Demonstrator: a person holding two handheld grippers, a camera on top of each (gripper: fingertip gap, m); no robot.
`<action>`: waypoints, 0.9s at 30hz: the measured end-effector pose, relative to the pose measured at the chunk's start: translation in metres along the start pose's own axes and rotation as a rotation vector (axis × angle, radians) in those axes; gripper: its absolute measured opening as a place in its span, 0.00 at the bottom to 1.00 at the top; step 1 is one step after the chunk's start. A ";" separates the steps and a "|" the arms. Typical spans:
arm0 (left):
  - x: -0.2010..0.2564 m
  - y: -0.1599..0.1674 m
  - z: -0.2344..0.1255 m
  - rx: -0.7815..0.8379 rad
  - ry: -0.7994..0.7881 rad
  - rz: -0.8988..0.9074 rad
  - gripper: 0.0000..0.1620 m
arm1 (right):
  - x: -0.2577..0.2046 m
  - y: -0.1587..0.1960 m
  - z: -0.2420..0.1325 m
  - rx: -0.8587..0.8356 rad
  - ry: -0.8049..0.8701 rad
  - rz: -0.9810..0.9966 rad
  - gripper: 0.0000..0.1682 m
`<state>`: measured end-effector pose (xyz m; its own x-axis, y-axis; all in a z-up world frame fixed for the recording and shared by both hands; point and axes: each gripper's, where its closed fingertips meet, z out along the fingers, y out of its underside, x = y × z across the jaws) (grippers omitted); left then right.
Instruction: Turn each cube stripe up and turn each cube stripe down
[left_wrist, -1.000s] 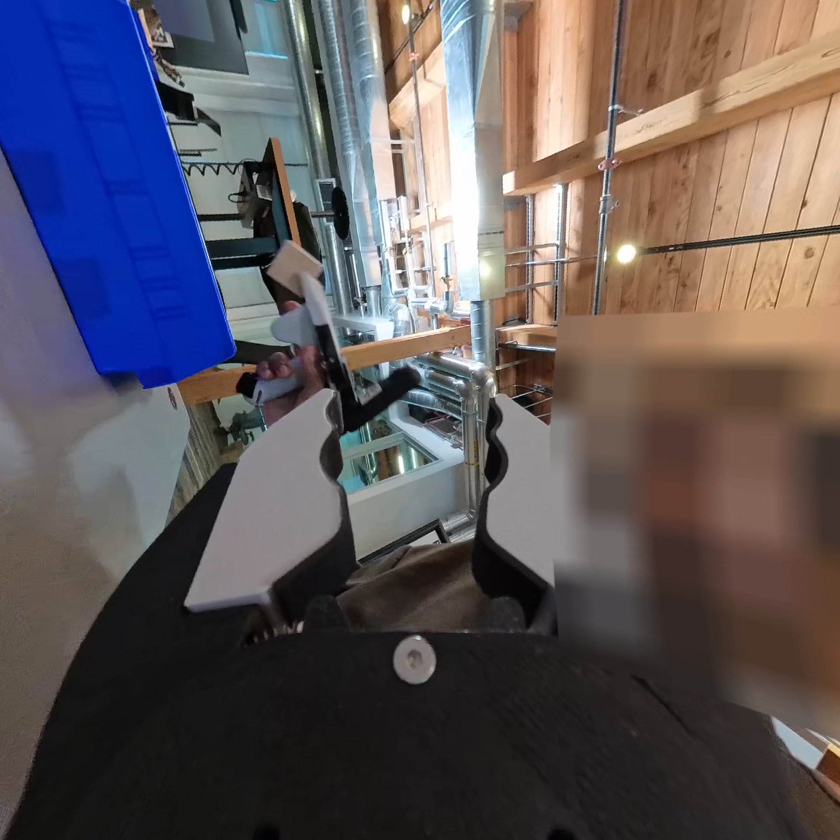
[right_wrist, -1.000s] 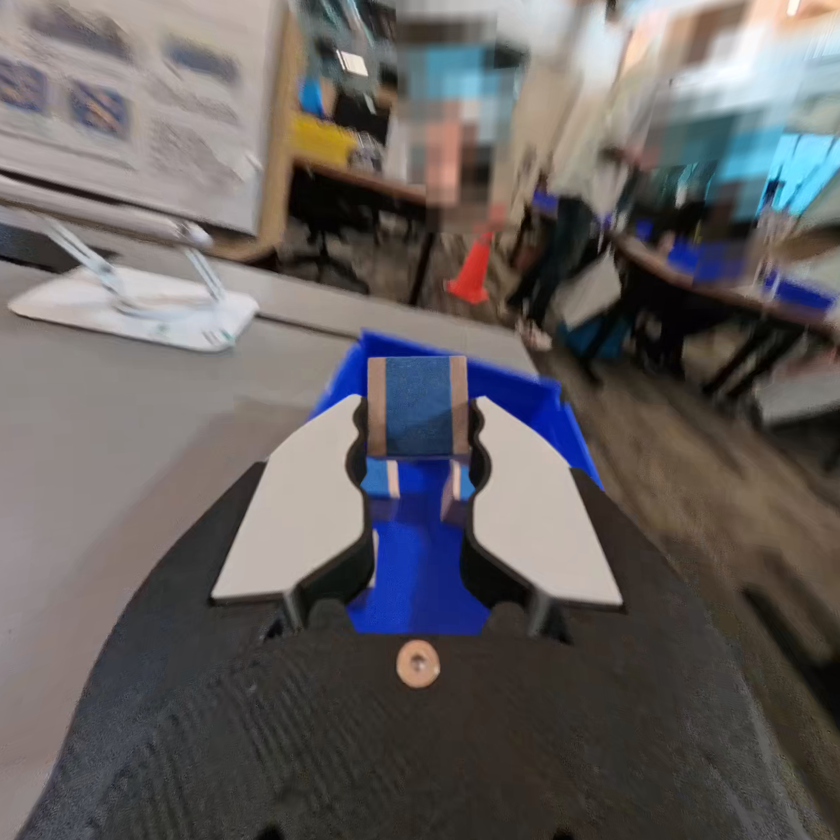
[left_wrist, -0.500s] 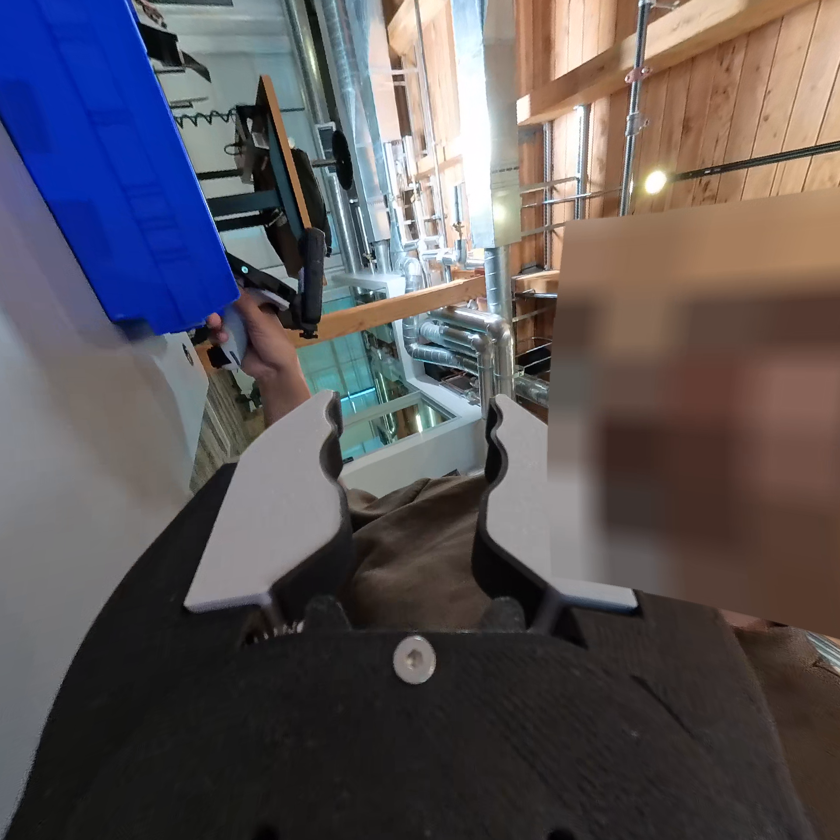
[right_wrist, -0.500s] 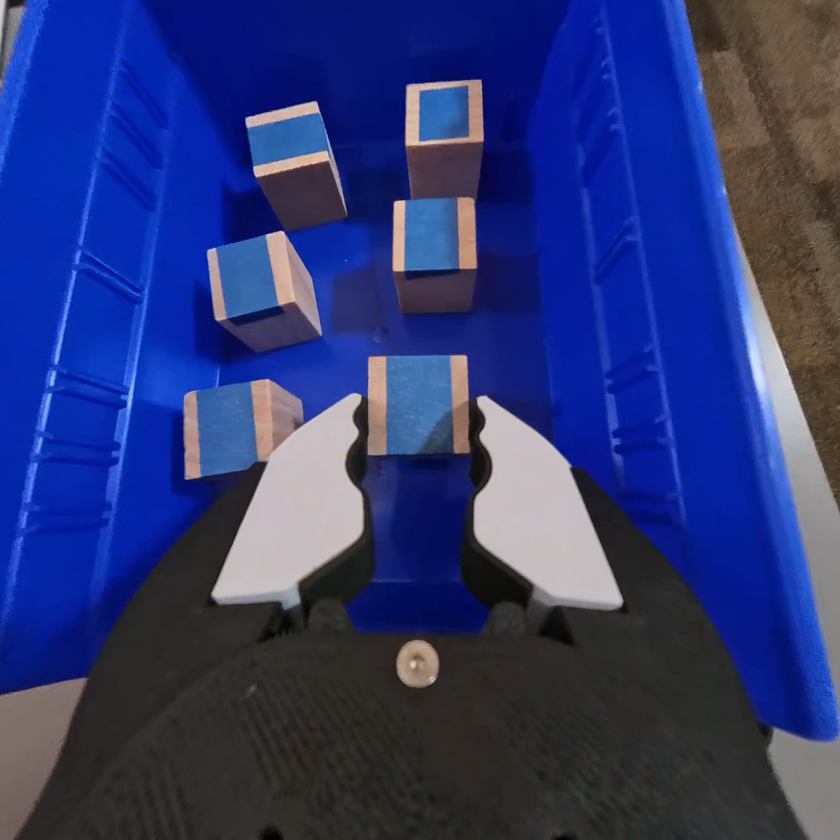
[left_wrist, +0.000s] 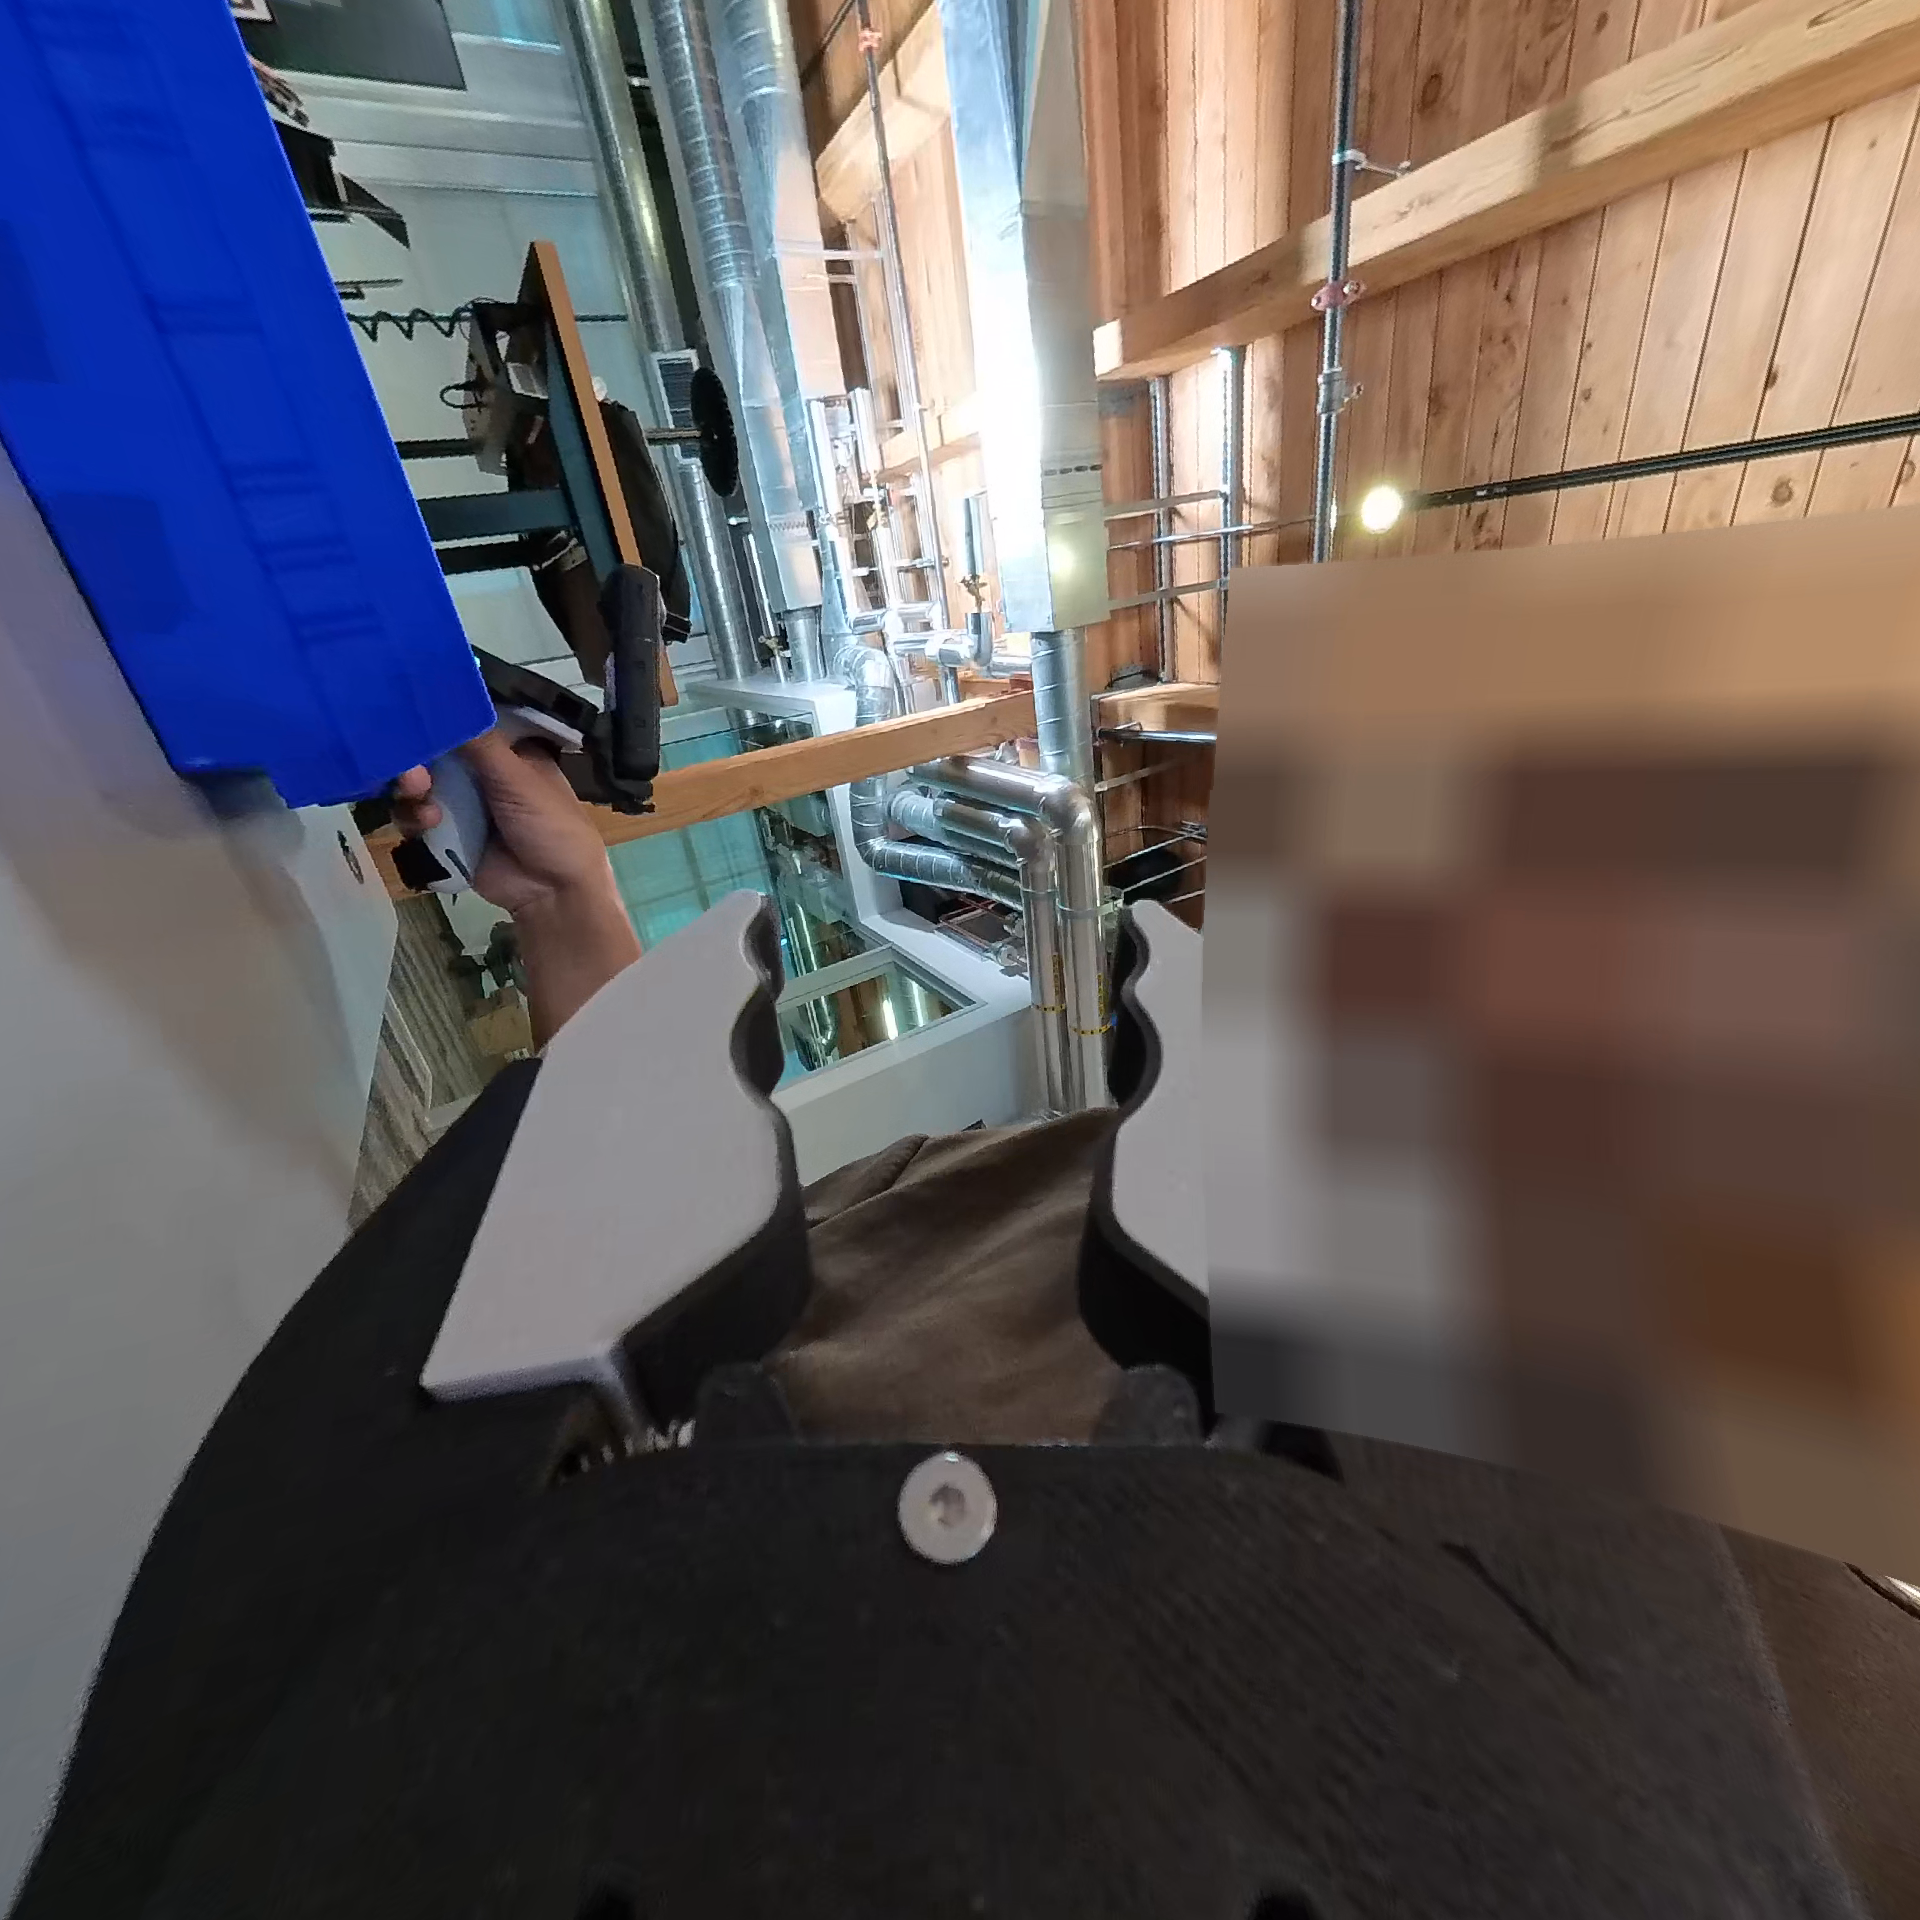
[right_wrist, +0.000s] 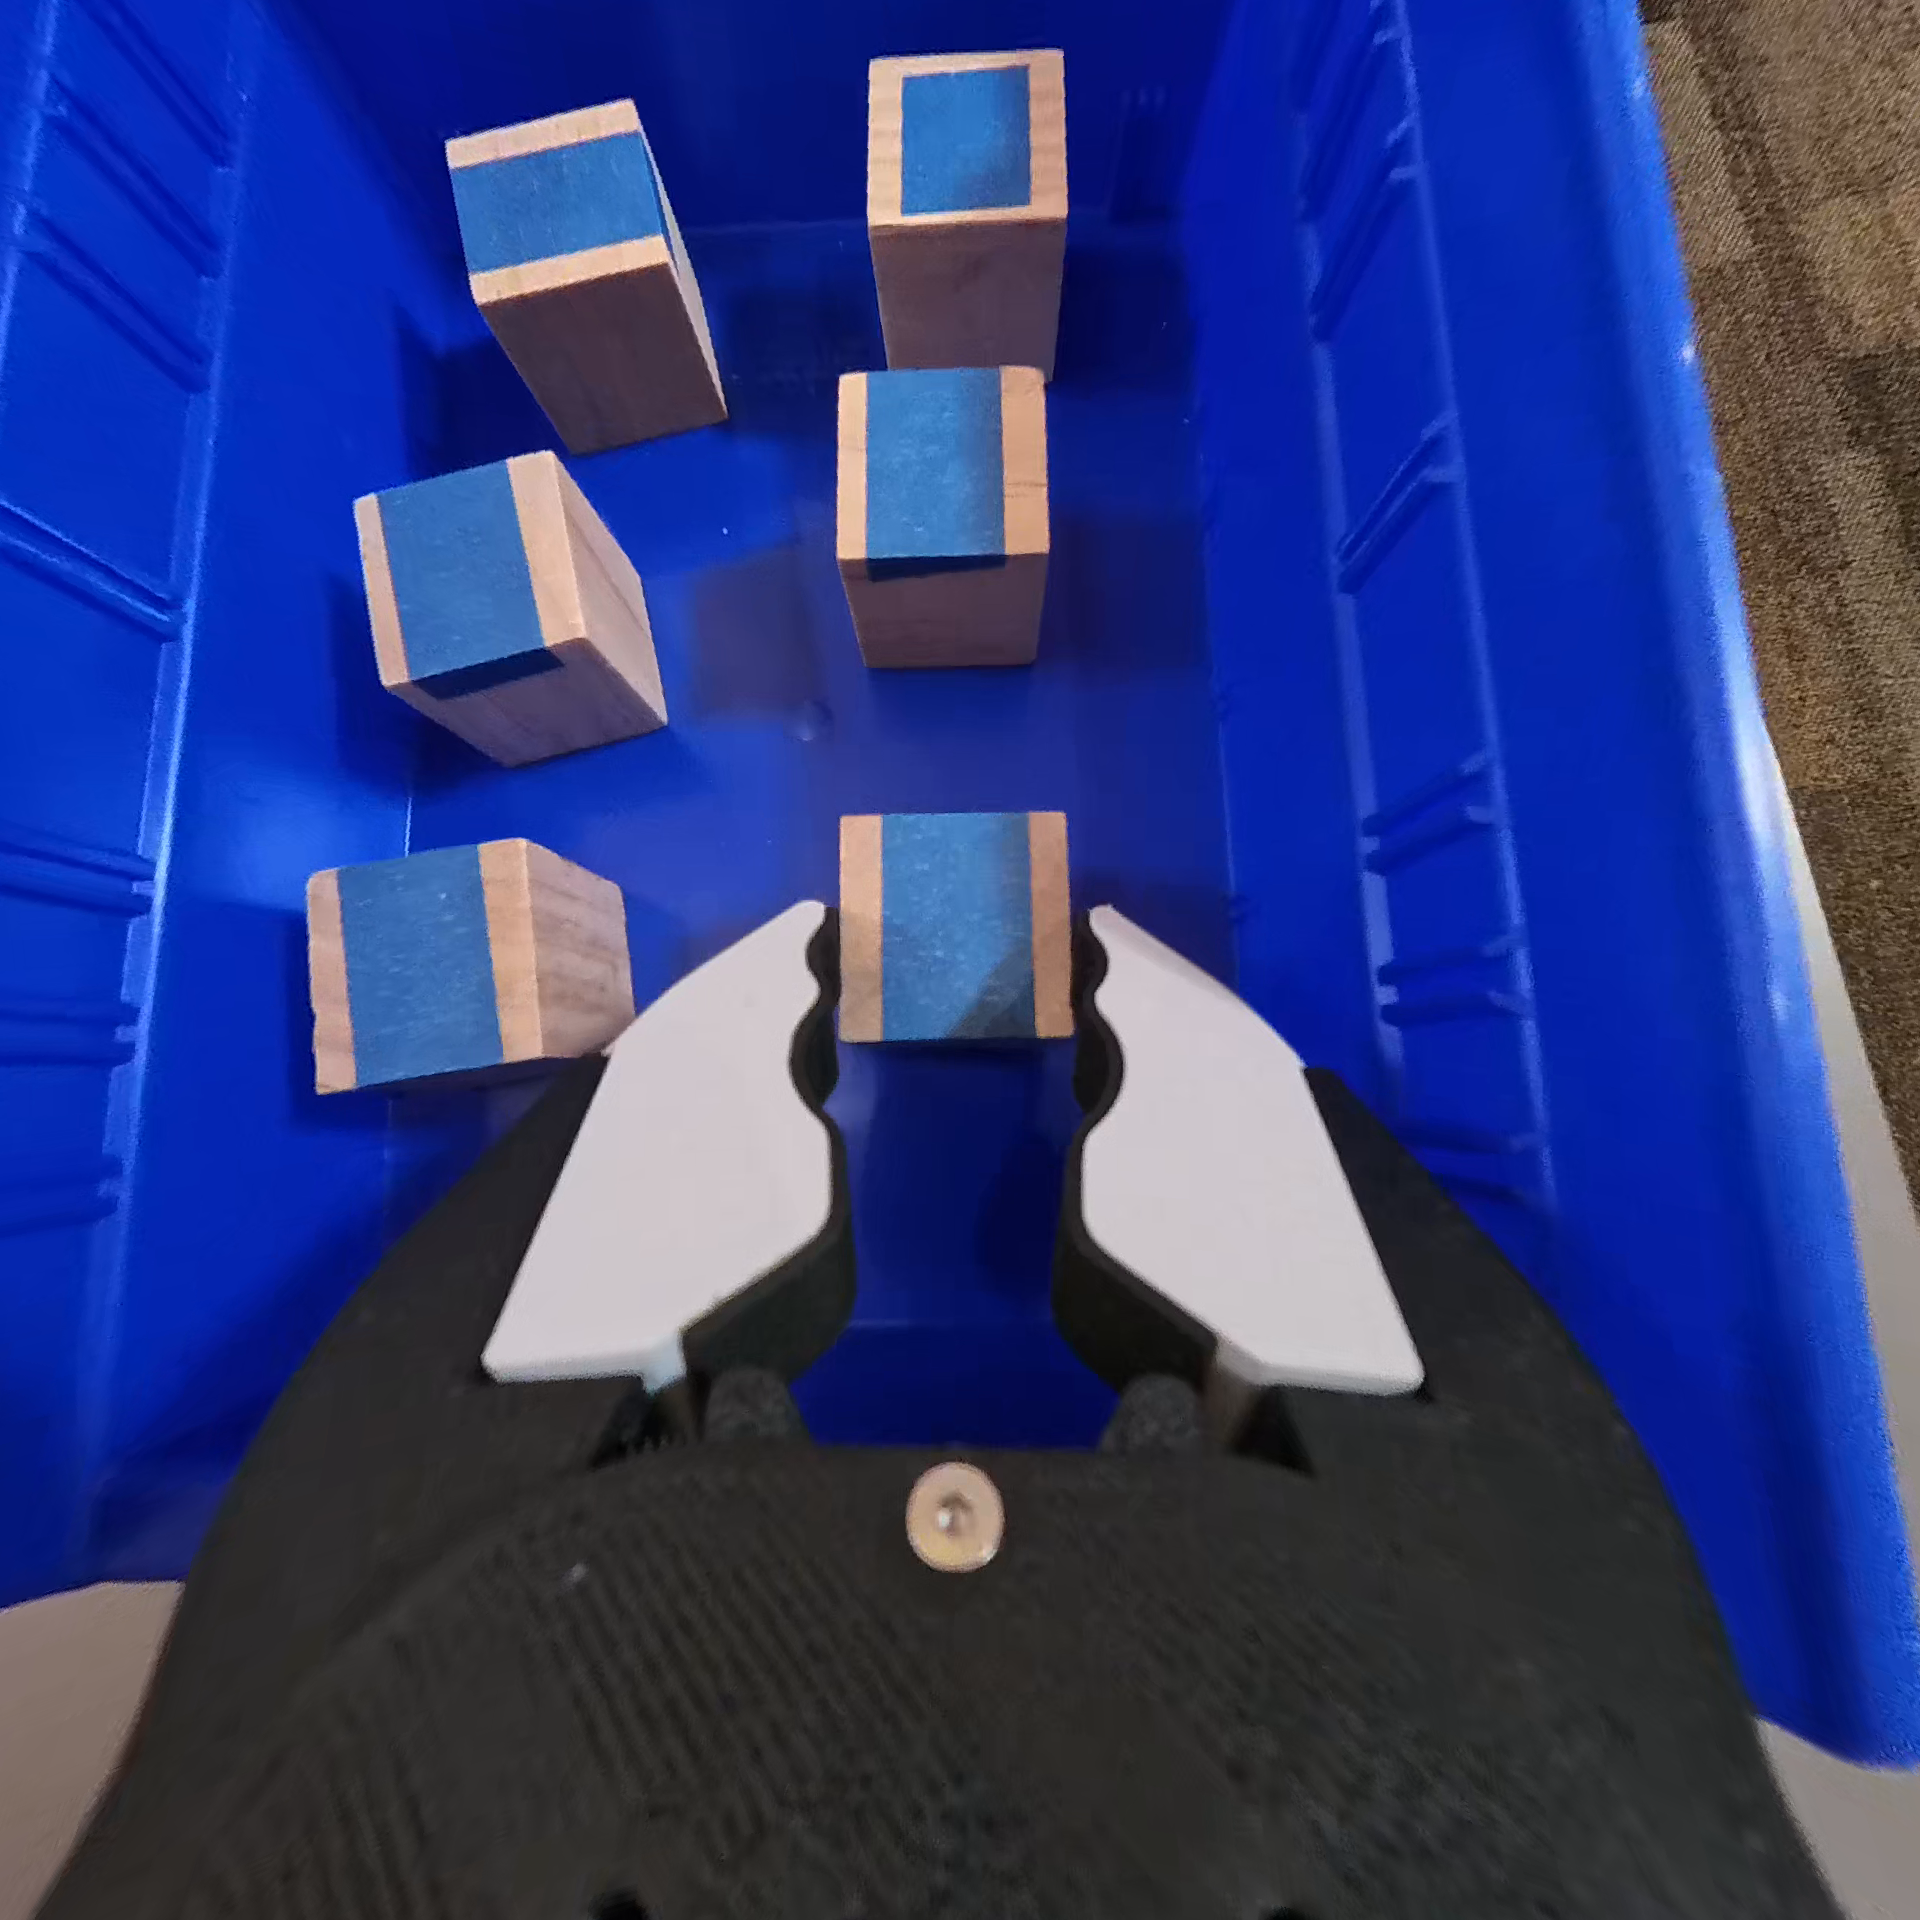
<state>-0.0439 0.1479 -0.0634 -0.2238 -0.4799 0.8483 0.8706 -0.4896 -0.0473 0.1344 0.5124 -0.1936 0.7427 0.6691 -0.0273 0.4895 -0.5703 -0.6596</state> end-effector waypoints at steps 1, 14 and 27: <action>0.000 0.000 0.000 -0.002 0.000 0.000 0.38 | 0.000 0.000 0.000 -0.002 0.000 -0.001 0.26; -0.001 0.006 0.002 -0.017 -0.007 -0.004 0.38 | -0.017 -0.031 -0.041 0.137 0.007 -0.094 0.33; 0.004 0.022 0.009 -0.091 -0.033 0.077 0.40 | -0.040 -0.087 -0.118 0.510 0.103 -0.273 0.26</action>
<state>-0.0218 0.1417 -0.0565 -0.1418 -0.4948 0.8574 0.8412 -0.5168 -0.1591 0.1158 0.4788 -0.0463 0.6741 0.6948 0.2507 0.4064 -0.0654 -0.9114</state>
